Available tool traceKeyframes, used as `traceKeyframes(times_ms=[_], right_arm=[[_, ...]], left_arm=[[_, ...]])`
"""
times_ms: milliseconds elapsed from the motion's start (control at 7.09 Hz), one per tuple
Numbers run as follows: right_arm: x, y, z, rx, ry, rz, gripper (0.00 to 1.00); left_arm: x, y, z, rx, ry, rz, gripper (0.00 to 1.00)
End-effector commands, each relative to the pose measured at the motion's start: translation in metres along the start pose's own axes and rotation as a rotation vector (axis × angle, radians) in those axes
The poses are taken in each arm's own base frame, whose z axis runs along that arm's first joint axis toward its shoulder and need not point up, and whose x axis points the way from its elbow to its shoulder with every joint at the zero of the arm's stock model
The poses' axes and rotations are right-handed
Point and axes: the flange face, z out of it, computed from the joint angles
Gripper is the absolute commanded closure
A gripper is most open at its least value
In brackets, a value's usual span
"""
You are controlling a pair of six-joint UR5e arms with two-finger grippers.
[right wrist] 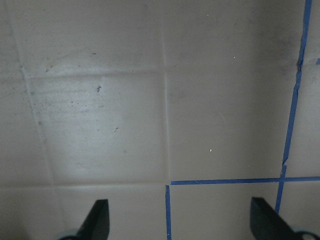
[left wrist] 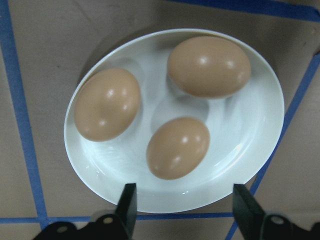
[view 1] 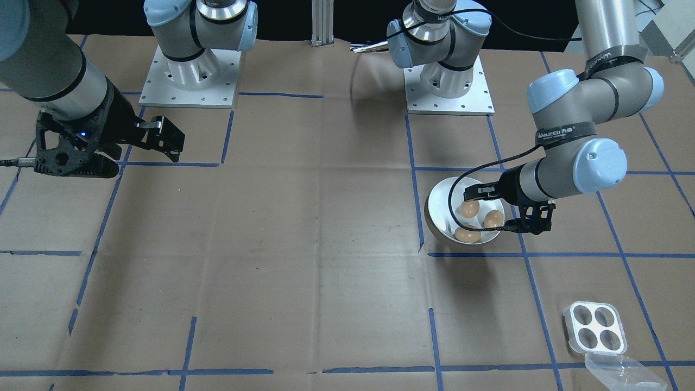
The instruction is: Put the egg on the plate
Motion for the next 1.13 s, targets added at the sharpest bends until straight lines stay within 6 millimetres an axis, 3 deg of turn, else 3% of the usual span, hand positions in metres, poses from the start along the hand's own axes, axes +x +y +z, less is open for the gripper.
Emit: traceKeyframes(times_ms=[0,141,564,846,987], right_arm=[[0.000,0.000,0.000,0.001,-0.001,0.000,0.00],[0.000,0.000,0.000,0.001,-0.001,0.000,0.00],[0.000,0.000,0.000,0.000,-0.001,0.000,0.00],[0.000,0.000,0.000,0.000,-0.001,0.000,0.00],[0.000,0.000,0.000,0.001,0.000,0.000,0.00]], left_arm=[[0.000,-0.003,-0.010,0.031,-0.012,0.005,0.01],[0.002,-0.004,-0.020,0.057,-0.021,0.013,0.01],[0.039,-0.003,-0.105,0.219,-0.137,0.095,0.01],[0.078,0.008,-0.137,0.274,-0.209,0.167,0.01],[0.087,0.019,-0.146,0.297,-0.208,0.199,0.01]])
